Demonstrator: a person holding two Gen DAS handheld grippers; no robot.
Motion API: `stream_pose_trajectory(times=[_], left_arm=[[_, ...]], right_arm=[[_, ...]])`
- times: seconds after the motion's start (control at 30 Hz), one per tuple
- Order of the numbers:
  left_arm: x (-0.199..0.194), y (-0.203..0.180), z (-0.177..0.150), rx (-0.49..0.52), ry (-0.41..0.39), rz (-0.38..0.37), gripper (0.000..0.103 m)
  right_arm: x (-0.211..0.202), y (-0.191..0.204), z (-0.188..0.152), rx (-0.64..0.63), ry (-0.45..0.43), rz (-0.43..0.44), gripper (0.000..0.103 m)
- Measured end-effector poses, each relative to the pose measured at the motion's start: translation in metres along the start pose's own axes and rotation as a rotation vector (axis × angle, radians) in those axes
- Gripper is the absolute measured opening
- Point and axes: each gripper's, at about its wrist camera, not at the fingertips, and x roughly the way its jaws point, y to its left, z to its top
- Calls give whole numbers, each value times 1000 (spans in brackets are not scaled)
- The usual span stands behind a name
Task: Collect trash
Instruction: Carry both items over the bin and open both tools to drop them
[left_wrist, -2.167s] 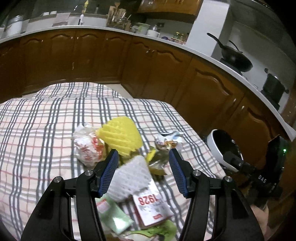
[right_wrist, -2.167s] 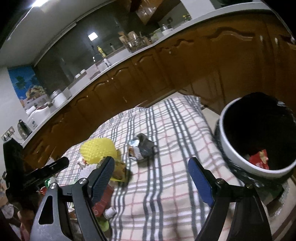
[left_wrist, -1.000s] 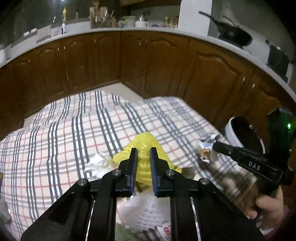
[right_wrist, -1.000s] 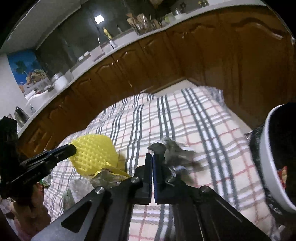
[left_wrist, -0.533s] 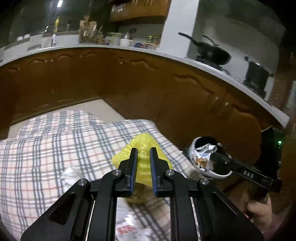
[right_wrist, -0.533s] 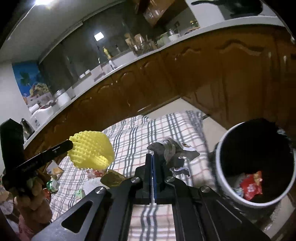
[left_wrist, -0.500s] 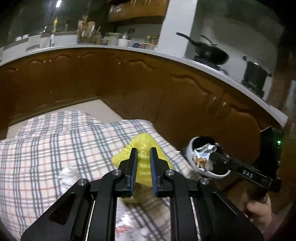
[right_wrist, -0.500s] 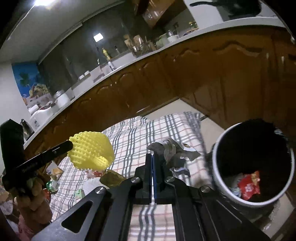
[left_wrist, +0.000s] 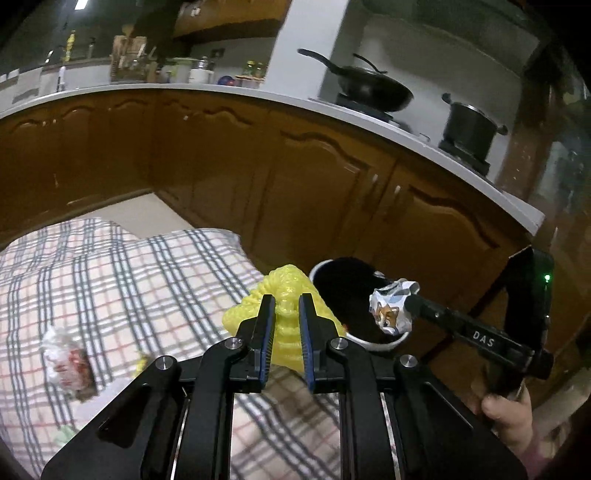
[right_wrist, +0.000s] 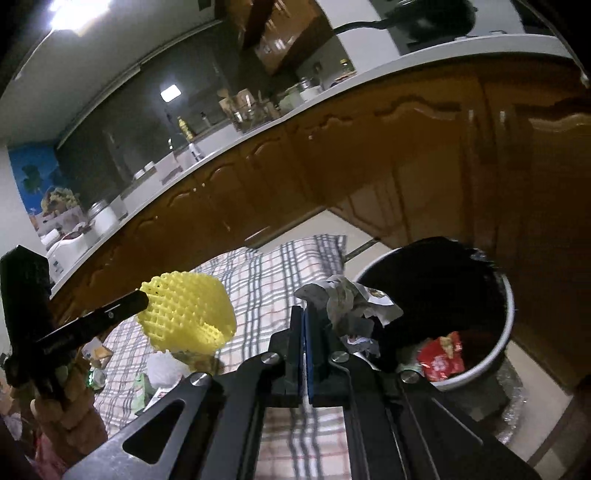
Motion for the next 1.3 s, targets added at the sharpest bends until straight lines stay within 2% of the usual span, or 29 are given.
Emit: stream_pose_trajectory(times=[0.4,0.8,1.13,1.17,1.2,1.27,1.3], left_arm=[[50,-47,8,34,50,-69,12],[108,-81,23,57,98,-112,12],[150,-85,13,68,164,-109,13],[153,-85,11,73,170,-107,14],[157,-85,9,76,178,-98,16],[161,-83,6,70,191,-84,26],[161,-81,4,63,191,-76,35]], right_arm=[[-13,-45,10,59,-26,-46,0],[10,-83,21,96,25,-44,0],[35,-106,22,107,66,-79,1],[38,-108,22,108,71,-84,2],[40,-109,21,111,76,-85,7],[45,-113,20,123,92,-90,12],[46,-114,19,127,97,-92,25]])
